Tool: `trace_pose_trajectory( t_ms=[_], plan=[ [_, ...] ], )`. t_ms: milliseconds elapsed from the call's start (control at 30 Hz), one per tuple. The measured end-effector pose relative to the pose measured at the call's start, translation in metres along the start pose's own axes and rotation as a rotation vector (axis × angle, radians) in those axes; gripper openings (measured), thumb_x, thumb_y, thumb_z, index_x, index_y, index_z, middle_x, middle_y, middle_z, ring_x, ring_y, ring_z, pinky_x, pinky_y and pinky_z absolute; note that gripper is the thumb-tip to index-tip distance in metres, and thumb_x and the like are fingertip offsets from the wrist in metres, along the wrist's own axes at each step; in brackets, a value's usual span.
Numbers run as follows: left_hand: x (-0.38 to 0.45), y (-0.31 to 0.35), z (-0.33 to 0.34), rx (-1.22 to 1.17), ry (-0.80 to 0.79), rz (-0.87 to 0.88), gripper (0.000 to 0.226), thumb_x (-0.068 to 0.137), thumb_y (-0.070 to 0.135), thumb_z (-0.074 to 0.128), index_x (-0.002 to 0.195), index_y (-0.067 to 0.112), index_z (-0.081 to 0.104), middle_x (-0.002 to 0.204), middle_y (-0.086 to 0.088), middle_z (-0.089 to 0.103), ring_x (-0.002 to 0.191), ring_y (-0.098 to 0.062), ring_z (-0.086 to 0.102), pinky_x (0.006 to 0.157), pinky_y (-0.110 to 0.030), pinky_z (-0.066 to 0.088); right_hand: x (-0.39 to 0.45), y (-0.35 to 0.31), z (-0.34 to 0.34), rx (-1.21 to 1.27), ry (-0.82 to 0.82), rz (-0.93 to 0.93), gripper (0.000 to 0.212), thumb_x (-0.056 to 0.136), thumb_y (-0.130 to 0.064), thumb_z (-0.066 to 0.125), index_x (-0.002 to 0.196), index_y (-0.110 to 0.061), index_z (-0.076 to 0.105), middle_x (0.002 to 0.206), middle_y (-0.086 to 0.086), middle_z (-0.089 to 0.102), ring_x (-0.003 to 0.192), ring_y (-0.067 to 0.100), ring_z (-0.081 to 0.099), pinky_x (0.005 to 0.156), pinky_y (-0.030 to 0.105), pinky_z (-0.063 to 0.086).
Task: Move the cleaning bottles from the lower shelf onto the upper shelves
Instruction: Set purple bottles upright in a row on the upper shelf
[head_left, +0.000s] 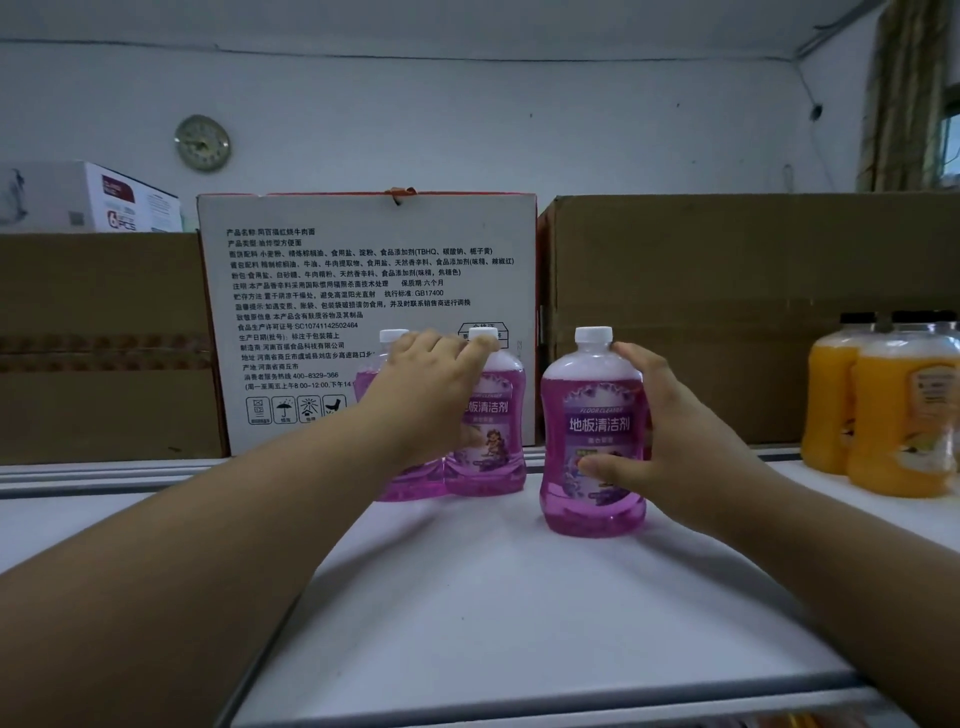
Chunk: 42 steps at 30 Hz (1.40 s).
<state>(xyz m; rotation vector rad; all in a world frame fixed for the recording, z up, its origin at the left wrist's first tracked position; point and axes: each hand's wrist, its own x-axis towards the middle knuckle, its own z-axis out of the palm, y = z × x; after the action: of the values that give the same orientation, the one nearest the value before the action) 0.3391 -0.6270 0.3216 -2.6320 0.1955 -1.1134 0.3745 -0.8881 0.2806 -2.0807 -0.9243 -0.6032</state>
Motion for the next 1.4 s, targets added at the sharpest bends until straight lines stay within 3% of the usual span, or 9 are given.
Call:
trace_pose_trajectory(
  t_ms=[133,233,333,400,467,600,833,1400],
  plan=[
    [-0.003,0.004,-0.006,0.037,-0.021,-0.005,0.107,0.068,0.066,0.077,0.149,0.028,0.019,0.145,-0.004,0.048,0.131,-0.027,0.041,0.113,-0.045,0.023,0.006,0.001,0.0,-0.073,0.016,0.011,0.102,0.068,-0.038,0.086,0.141,-0.051,0.016,0.124,-0.013,0.046,0.09,-0.001,0.057,0.057,-0.001,0.041],
    [-0.01,0.014,-0.021,0.088,0.025,-0.046,0.1,0.073,0.068,0.07,0.15,0.027,0.021,0.151,-0.008,0.04,0.136,-0.029,0.036,0.114,-0.045,0.023,0.011,0.002,-0.003,-0.133,0.003,0.042,0.104,0.066,-0.04,0.088,0.141,-0.049,0.016,0.128,-0.004,0.044,0.091,0.009,0.058,0.071,0.011,0.045],
    [-0.023,0.03,-0.037,0.051,0.081,-0.032,0.082,0.081,0.065,0.062,0.144,0.023,0.032,0.137,-0.004,0.048,0.125,-0.025,0.043,0.108,-0.043,0.033,0.013,0.002,-0.005,-0.201,-0.026,0.061,0.111,0.06,-0.041,0.091,0.14,-0.051,0.013,0.123,-0.002,0.041,0.089,0.015,0.059,0.072,0.017,0.047],
    [-0.036,0.048,-0.043,-0.105,-0.017,-0.026,0.067,0.082,0.064,0.06,0.132,0.024,0.042,0.126,0.0,0.054,0.113,-0.022,0.048,0.099,-0.04,0.041,0.015,0.0,-0.006,-0.221,-0.057,0.067,0.117,0.056,-0.038,0.092,0.14,-0.05,0.013,0.12,-0.001,0.043,0.09,0.018,0.061,0.074,0.022,0.052],
    [-0.051,0.069,-0.042,-0.249,-0.215,-0.083,0.06,0.082,0.068,0.058,0.124,0.027,0.045,0.122,0.002,0.055,0.106,-0.02,0.049,0.092,-0.037,0.044,0.019,-0.002,-0.005,-0.221,-0.077,0.073,0.117,0.056,-0.034,0.094,0.141,-0.046,0.014,0.118,0.001,0.045,0.09,0.018,0.062,0.079,0.031,0.057],
    [-0.068,0.094,-0.026,-0.313,-0.513,-0.15,0.072,0.083,0.075,0.05,0.135,0.026,0.045,0.135,-0.001,0.052,0.121,-0.023,0.047,0.098,-0.039,0.041,0.031,-0.007,0.0,-0.284,-0.098,0.111,0.118,0.062,-0.03,0.091,0.148,-0.033,0.011,0.119,0.008,0.044,0.095,0.022,0.061,0.088,0.043,0.055],
    [-0.075,0.097,-0.022,-0.285,-0.536,-0.153,0.067,0.087,0.075,0.042,0.132,0.027,0.048,0.134,-0.002,0.049,0.123,-0.023,0.039,0.101,-0.041,0.034,0.043,-0.003,0.017,-0.289,-0.089,0.151,0.117,0.073,-0.029,0.085,0.152,-0.033,-0.001,0.128,0.013,0.038,0.102,0.029,0.058,0.091,0.047,0.052],
    [-0.073,0.097,-0.022,-0.282,-0.54,-0.126,0.059,0.088,0.073,0.039,0.122,0.026,0.051,0.128,-0.004,0.052,0.116,-0.024,0.042,0.093,-0.042,0.037,0.038,0.002,0.023,-0.332,-0.057,0.146,0.129,0.072,-0.036,0.085,0.151,-0.037,-0.017,0.131,0.015,0.038,0.105,0.03,0.057,0.094,0.044,0.048]
  ],
)
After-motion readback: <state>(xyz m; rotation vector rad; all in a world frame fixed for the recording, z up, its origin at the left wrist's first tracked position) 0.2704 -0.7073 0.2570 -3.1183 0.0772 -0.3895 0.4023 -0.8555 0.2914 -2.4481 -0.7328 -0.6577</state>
